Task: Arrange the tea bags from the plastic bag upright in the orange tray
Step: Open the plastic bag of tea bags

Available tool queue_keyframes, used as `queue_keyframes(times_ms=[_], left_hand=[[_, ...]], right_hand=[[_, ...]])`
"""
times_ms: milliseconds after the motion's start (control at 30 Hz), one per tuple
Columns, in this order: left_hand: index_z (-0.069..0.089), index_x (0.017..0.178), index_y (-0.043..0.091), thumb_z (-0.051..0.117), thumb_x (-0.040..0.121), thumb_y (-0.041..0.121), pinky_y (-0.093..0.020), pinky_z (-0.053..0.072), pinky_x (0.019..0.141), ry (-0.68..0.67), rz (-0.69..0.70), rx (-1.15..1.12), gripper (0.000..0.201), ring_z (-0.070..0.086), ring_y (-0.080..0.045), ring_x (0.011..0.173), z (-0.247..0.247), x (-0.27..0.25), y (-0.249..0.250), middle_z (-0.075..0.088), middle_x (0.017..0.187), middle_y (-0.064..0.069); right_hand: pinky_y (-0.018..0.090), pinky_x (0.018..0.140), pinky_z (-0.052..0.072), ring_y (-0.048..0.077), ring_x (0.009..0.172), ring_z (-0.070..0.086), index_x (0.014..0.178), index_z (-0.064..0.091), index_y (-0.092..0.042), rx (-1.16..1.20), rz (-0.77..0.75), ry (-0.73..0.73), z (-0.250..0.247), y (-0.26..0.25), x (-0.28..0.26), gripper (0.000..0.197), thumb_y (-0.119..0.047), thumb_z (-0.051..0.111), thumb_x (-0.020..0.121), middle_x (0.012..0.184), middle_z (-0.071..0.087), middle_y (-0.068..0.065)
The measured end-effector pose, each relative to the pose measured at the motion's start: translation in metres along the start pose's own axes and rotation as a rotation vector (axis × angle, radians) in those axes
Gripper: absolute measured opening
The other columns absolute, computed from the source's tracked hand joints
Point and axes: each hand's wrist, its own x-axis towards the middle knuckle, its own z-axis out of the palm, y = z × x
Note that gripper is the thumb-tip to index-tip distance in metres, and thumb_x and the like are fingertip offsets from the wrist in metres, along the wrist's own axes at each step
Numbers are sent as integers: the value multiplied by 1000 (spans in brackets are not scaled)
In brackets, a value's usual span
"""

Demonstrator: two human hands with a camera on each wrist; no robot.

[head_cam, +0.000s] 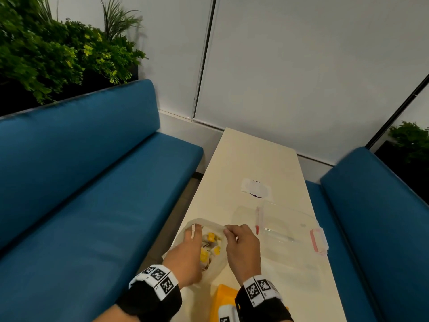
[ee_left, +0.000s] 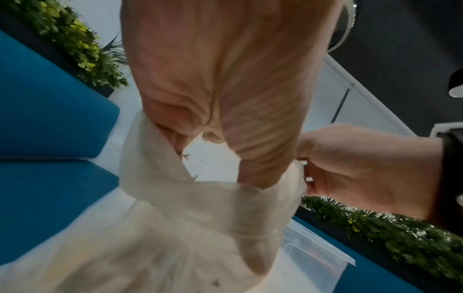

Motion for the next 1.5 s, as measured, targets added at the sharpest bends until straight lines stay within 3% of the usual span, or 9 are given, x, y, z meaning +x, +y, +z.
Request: queue_keyframes(times_ms=[67,200,500,767,900,1033,1100,1267,1500], left_hand=[[5,160,17,70,85,13,-30,52,82,-37,1,32,100,61,-25,121,4,2,2,1,166,-11],[55,133,16,61,93,12,-31,53,90,-149,108,118,41,64,-26,113,2,12,12,58,135,-7],[32,153,33,62,95,34,-51,30,117,-252,28,391,65,33,-36,144,27,73,14,39,154,-9],[59,123,41,61,92,38,-28,53,95,-150,63,55,31,67,-13,103,40,74,-8,68,117,10],[52,140,22,52,100,29,-34,49,103,-203,77,101,41,61,-22,122,46,67,-10,62,134,-3],[57,102,42,48,76,61,-27,56,82,-120,100,36,33,63,-7,81,48,74,-12,66,93,17],[54,98,41,43,75,64,-25,50,79,-135,135,78,34,54,-8,76,49,77,-11,63,94,18],[58,120,30,51,98,42,-25,38,91,-129,180,116,26,58,-16,107,50,80,-10,61,119,4],[52,90,26,52,102,26,-16,40,73,-176,160,-89,12,47,-5,77,48,90,-9,52,83,10]], right_hand=[[7,70,39,8,83,59,101,75,-21,-4,-30,-17,-2,0,0,17,-22,59,98,90,60,-6],[5,68,38,7,84,57,107,74,-19,-57,-6,-100,-3,8,-1,20,-18,55,99,93,58,-5],[10,73,40,8,87,56,108,73,-21,-122,-26,-149,-11,11,-3,23,-22,51,101,95,55,-6],[16,77,45,7,86,57,107,73,-21,-108,-41,-150,-10,11,-6,23,-22,51,101,95,54,-8],[16,80,47,6,87,57,108,73,-23,-115,-29,-165,-8,12,-10,23,-22,50,102,96,53,-10],[19,82,49,7,88,58,107,73,-22,-110,-13,-162,-7,12,-11,23,-21,50,102,97,54,-9],[21,82,49,8,88,58,107,73,-23,-115,-6,-164,-8,12,-10,24,-21,50,102,98,55,-8],[23,82,50,8,89,58,107,73,-23,-121,3,-163,-8,15,-7,23,-22,50,102,97,55,-8],[16,76,46,7,86,57,104,72,-24,-114,28,-144,-9,19,-2,22,-21,51,101,95,54,-9]])
